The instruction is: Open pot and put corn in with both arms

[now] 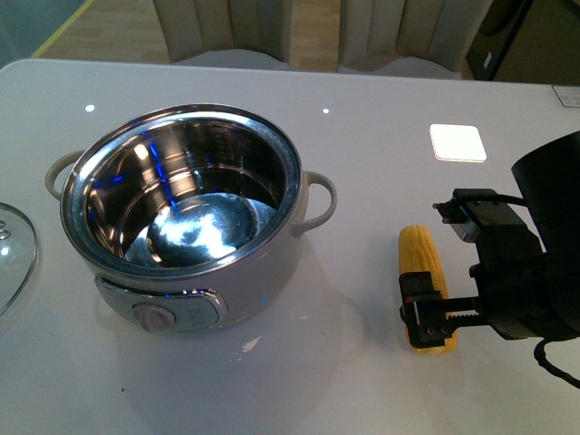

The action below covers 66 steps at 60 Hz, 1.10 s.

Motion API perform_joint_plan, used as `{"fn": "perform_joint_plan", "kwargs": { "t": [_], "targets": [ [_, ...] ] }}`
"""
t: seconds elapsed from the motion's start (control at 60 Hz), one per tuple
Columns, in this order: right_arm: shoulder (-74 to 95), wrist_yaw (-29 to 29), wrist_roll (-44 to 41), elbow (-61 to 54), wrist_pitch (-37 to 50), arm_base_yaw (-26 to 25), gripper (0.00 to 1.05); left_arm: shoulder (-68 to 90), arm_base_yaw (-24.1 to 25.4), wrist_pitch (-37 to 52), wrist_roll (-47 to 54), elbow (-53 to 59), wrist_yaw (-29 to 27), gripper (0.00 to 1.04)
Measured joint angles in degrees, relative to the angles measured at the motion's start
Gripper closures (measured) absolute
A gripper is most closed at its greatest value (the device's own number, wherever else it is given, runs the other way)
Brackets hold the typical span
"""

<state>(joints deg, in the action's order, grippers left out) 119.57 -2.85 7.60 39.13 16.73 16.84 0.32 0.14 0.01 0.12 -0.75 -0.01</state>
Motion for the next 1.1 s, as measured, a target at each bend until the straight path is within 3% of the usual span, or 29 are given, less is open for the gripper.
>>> {"fn": "perform_joint_plan", "kwargs": {
  "t": [0.234, 0.5, 0.634, 0.851, 1.101],
  "targets": [
    [5.99, 2.23, -1.86, 3.58, -0.35, 1.27, 0.12, 0.00, 0.00, 0.00, 0.00, 0.00, 0.00, 0.07],
    [7.48, 1.38, -2.29, 3.74, -0.24, 2.56, 0.52, 0.00, 0.00, 0.00, 0.00, 0.00, 0.00, 0.07],
    [7.50, 0.94, -2.29, 3.52, 0.26, 2.43, 0.65, 0.00, 0.00, 0.00, 0.00, 0.00, 0.00, 0.07],
    [3.61, -1.18, -3.32, -0.76, 1.36, 0.90, 0.76, 0.00, 0.00, 0.00, 0.00, -0.02, 0.00, 0.07],
    [-13.90, -7.23, -5.03, -5.29, -2.93, -2.58, 0.81, 0.00, 0.00, 0.00, 0.00, 0.00, 0.00, 0.07]
  ]
}}
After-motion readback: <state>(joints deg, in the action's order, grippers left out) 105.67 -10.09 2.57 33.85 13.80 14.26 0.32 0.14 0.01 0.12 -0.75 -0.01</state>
